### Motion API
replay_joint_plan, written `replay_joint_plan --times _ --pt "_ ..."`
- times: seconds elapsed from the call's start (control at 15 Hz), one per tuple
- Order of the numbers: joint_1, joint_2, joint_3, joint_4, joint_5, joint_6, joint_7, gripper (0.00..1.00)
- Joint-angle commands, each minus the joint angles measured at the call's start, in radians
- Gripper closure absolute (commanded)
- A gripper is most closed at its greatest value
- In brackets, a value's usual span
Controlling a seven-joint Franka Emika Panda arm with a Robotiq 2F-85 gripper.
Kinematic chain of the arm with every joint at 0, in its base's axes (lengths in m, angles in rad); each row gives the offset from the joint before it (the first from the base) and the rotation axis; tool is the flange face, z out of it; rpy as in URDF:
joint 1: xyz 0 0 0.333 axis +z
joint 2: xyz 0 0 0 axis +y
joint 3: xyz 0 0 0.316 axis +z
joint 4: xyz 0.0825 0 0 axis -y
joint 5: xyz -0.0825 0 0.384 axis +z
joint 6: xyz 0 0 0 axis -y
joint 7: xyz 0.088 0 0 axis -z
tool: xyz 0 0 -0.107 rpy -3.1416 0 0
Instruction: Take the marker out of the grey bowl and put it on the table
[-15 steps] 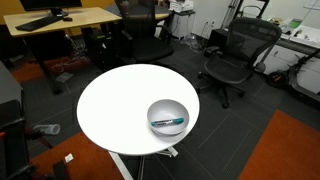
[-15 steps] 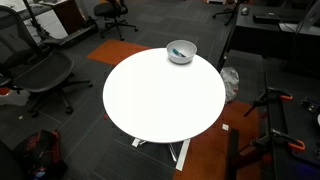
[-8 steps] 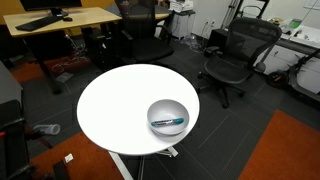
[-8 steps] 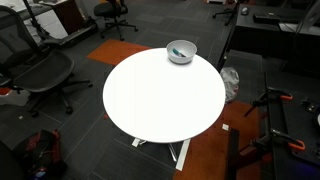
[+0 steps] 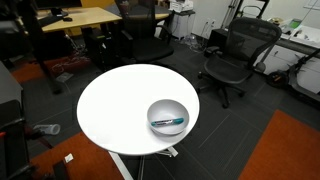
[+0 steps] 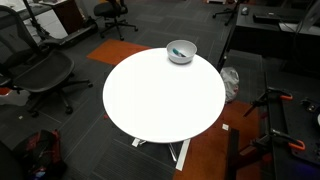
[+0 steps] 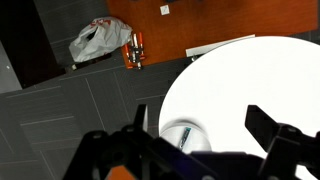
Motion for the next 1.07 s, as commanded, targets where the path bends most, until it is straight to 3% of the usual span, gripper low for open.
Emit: replay_joint_plan --times 0.0,0.73,1.0 --pt "-0.019 0.091 -0.001 0.009 0.021 0.115 0.063 0.00" --pt "-0.021 0.403 -0.056 0.042 0.246 0.557 0.058 0.00" --pt "-0.025 0.526 -0.053 0.095 0.266 0.666 0.069 0.00"
